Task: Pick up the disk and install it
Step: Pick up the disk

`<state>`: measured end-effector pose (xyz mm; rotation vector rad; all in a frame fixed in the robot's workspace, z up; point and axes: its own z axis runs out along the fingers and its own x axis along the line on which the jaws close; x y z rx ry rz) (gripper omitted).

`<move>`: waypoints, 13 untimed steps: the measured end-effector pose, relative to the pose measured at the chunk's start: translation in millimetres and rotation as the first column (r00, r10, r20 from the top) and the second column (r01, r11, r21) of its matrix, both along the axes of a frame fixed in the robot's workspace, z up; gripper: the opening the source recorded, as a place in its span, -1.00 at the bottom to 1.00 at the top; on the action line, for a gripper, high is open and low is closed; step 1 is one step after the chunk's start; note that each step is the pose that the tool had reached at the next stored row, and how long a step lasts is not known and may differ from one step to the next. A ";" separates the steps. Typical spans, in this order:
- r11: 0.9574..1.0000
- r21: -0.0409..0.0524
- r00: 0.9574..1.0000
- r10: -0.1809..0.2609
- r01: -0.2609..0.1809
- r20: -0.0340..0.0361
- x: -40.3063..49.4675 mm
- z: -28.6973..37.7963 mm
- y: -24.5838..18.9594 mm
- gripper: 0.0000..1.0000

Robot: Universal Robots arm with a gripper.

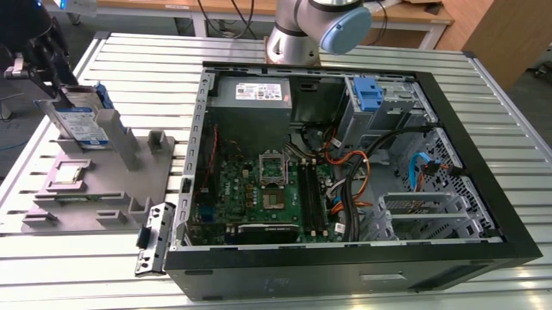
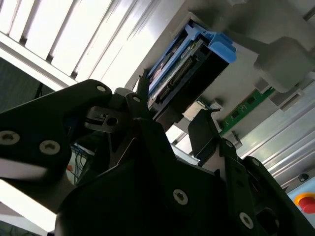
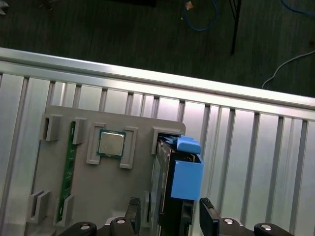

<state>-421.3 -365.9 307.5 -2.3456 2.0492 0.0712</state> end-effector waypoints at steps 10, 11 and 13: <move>1.000 -0.001 1.000 0.000 0.000 0.001 0.0 -5.8 3.6 0.18; 1.000 -0.001 1.000 -0.001 0.001 0.000 0.0 -5.8 3.6 0.18; 1.000 -0.001 1.000 -0.002 0.002 0.000 0.0 -6.8 3.8 0.18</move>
